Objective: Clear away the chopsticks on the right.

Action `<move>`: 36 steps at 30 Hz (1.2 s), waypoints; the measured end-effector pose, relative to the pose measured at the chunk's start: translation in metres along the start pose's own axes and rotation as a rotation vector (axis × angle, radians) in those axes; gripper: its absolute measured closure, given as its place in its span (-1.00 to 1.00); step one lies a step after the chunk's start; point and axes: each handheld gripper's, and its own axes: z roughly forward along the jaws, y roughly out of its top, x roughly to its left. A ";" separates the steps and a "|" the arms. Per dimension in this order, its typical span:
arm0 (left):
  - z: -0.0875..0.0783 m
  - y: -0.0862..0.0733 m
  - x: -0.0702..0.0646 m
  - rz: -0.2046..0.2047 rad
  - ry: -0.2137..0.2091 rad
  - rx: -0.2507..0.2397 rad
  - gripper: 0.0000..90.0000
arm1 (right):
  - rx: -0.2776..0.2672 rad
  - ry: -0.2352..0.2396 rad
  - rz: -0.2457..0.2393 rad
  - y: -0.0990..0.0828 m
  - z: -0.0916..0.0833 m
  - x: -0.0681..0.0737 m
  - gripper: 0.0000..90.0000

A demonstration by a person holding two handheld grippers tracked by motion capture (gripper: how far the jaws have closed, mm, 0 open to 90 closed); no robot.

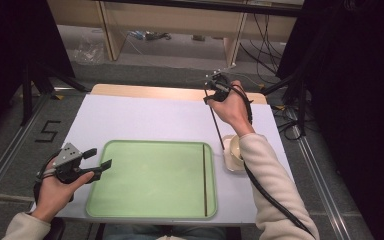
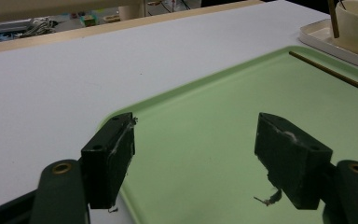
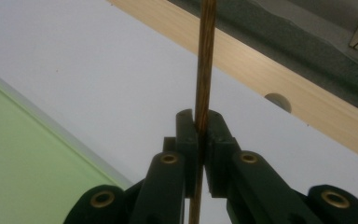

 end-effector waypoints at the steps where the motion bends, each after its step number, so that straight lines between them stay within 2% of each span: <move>1: 0.000 0.000 0.000 0.000 0.002 0.001 -0.37 | -0.003 -0.001 -0.008 0.000 0.000 -0.001 0.93; 2: 0.000 0.000 0.000 0.000 0.001 0.001 -0.37 | 0.002 0.009 0.023 0.000 0.000 -0.001 0.93; 3: 0.000 0.000 0.000 0.000 0.001 0.001 -0.37 | 0.000 0.011 0.028 0.000 0.000 -0.002 0.93; 4: 0.000 0.000 0.000 0.000 0.002 0.001 -0.37 | 0.006 0.021 0.056 -0.001 0.000 -0.002 0.93; 5: 0.000 0.000 0.000 0.000 0.002 0.001 -0.36 | 0.016 0.030 0.059 -0.001 0.000 -0.003 0.93; 8: 0.000 0.000 0.000 0.000 0.003 0.002 -0.36 | 0.038 0.044 0.112 -0.002 0.000 -0.004 0.93; 11: 0.000 0.000 0.000 -0.001 0.002 0.002 -0.37 | 0.047 0.057 0.136 -0.002 0.000 -0.005 0.93; 14: 0.000 0.000 0.000 0.000 0.002 0.003 -0.37 | 0.063 0.069 0.184 -0.003 -0.001 -0.005 0.93; 19: 0.000 0.000 0.000 0.000 0.002 0.003 -0.37 | 0.083 0.074 0.209 -0.006 0.000 -0.005 0.93; 21: 0.000 0.000 0.000 0.000 0.002 0.003 -0.36 | 0.097 0.081 0.245 -0.006 0.001 -0.004 0.93; 22: 0.000 0.000 0.000 0.000 0.002 0.003 -0.37 | 0.097 0.090 0.227 -0.008 0.002 -0.005 0.93; 23: 0.000 0.000 0.000 0.000 0.002 0.003 -0.37 | 0.110 0.092 0.259 -0.008 0.002 -0.004 0.93; 25: 0.000 0.000 0.000 -0.001 0.002 0.003 -0.37 | 0.132 0.094 0.293 -0.008 0.001 -0.001 0.93; 28: 0.000 0.000 0.000 -0.001 0.002 0.003 -0.37 | 0.138 0.096 0.305 -0.011 0.002 0.000 0.93; 29: 0.000 0.000 0.000 -0.001 0.003 0.003 -0.37 | 0.129 0.103 0.295 -0.012 0.003 -0.001 0.93; 32: 0.001 -0.001 0.000 -0.011 0.002 0.002 -0.37 | 0.142 0.113 0.325 -0.015 0.001 0.003 0.93; 33: 0.001 -0.001 0.000 -0.011 0.002 0.003 -0.37 | 0.130 0.113 0.293 -0.017 0.002 0.001 0.93; 34: 0.000 0.000 0.000 -0.005 0.003 0.003 -0.37 | 0.164 0.123 0.355 -0.016 -0.001 0.006 0.93; 35: 0.000 0.000 0.000 0.001 0.003 0.004 -0.37 | 0.143 0.119 0.314 -0.019 0.001 0.004 0.93; 36: 0.000 0.000 0.000 0.000 0.003 0.005 -0.37 | 0.144 0.121 0.327 -0.019 0.001 0.006 0.93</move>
